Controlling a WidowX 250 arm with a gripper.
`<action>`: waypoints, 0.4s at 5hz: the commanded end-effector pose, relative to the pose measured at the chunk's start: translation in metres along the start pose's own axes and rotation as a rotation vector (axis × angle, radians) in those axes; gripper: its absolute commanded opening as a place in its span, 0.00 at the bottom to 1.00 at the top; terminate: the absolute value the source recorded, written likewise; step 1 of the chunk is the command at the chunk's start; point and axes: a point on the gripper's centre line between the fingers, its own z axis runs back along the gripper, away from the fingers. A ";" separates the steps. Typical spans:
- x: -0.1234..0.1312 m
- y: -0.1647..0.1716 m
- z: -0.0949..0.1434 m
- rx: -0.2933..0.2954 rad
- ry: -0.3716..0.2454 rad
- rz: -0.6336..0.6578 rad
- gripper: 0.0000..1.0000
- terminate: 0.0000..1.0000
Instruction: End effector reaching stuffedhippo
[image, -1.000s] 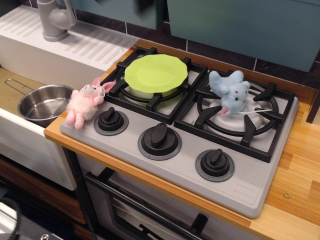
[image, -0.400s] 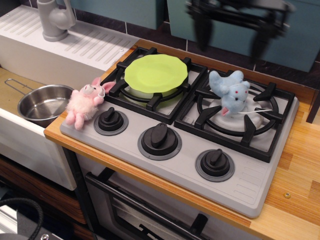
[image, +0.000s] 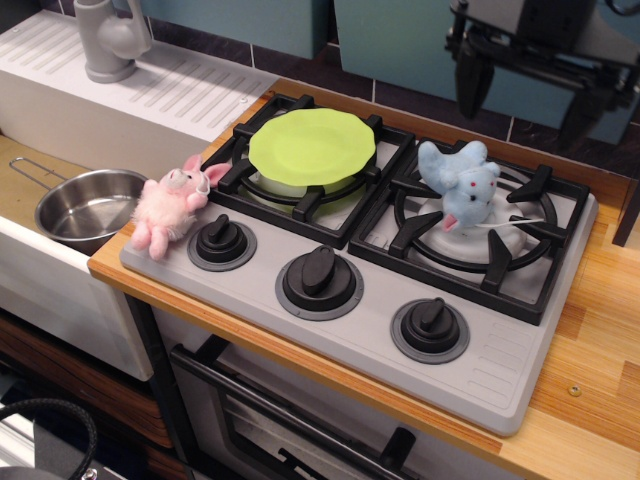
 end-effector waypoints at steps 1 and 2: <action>0.031 0.019 0.000 0.032 -0.121 -0.042 1.00 0.00; 0.034 0.027 -0.006 0.022 -0.097 -0.033 1.00 0.00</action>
